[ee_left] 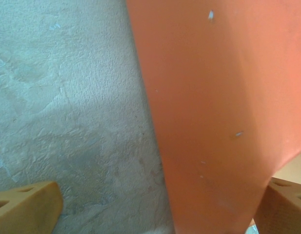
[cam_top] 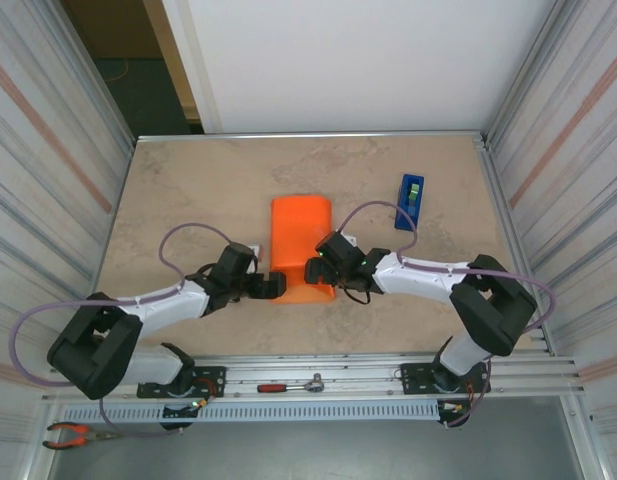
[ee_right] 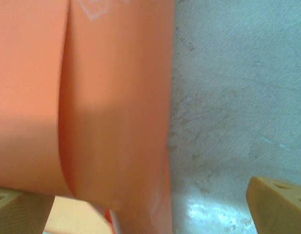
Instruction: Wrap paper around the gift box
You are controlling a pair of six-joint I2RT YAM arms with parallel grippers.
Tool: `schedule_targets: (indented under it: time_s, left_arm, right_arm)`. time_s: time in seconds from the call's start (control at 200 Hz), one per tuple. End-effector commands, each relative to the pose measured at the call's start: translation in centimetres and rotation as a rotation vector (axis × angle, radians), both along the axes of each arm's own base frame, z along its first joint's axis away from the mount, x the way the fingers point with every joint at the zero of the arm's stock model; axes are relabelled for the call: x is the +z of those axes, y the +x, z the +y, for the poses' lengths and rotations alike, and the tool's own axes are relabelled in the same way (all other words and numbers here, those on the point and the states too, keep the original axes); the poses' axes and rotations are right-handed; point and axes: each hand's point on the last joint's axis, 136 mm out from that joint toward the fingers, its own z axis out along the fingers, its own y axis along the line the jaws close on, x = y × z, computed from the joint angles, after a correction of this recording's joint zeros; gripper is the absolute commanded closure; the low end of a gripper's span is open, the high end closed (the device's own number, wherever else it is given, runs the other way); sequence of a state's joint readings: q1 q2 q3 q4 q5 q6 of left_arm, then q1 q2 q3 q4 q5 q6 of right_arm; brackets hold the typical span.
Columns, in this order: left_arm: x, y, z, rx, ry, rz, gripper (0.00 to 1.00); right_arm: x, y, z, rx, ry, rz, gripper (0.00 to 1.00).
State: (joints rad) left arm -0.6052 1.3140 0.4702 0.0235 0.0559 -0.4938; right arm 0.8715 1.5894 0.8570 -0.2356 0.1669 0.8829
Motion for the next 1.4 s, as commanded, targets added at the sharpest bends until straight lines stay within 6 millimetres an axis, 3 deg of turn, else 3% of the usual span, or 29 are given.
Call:
schedule_targets:
  time_s: [0.0, 0.19, 0.381, 0.721, 0.912, 1.037, 1.102, 1.222, 1.313, 1.328, 1.363, 1.398]
  left_arm:
    - [-0.6, 2.2, 1.1, 0.053, 0.092, -0.07, 0.02]
    - [-0.4, 2.4, 1.1, 0.061, 0.194, -0.111, 0.07]
    - [0.8, 2.3, -0.1, 0.048, 0.237, -0.169, 0.14]
    - [1.0, 3.2, -1.4, 0.05, 0.259, -0.191, 0.26]
    - [0.9, 3.5, -1.9, 0.038, 0.277, -0.197, 0.32]
    - [0.6, 3.4, -2.1, 0.031, 0.283, -0.195, 0.37]
    - [0.5, 3.2, -2.2, 0.029, 0.288, -0.196, 0.38]
    - [0.4, 3.0, -2.3, 0.026, 0.291, -0.198, 0.44]
    - [0.4, 2.9, -2.3, 0.027, 0.29, -0.196, 0.48]
    - [0.4, 2.9, -2.3, 0.027, 0.289, -0.196, 0.5]
    - [0.4, 2.9, -2.3, 0.031, 0.288, -0.197, 0.51]
    - [0.4, 2.9, -2.3, 0.031, 0.287, -0.197, 0.55]
  right_arm:
    - [-1.6, 1.2, -1.0, -0.077, -0.056, -0.002, 0.05]
    - [-2.6, 1.0, -0.4, -0.058, -0.081, 0.017, 0.11]
    - [-1.6, 0.2, 0.0, -0.031, -0.075, 0.002, 0.14]
    - [-0.2, -0.3, -0.1, -0.023, -0.045, -0.018, 0.21]
    - [-0.3, -0.3, -0.1, -0.008, -0.056, -0.015, 0.45]
    - [-1.3, -0.4, -0.1, -0.01, -0.075, 0.007, 0.47]
    - [-1.6, -0.4, 0.0, -0.009, -0.072, 0.015, 0.66]
    - [-1.9, -0.4, 0.2, -0.011, -0.076, 0.024, 0.81]
    - [-1.9, -0.3, 0.2, -0.024, -0.076, 0.024, 0.77]
    - [-1.9, -0.3, 0.2, -0.026, -0.078, 0.024, 0.72]
    - [-1.8, -0.2, 0.1, -0.035, -0.08, 0.025, 0.47]
    - [-1.8, -0.2, 0.1, -0.041, -0.082, 0.025, 0.42]
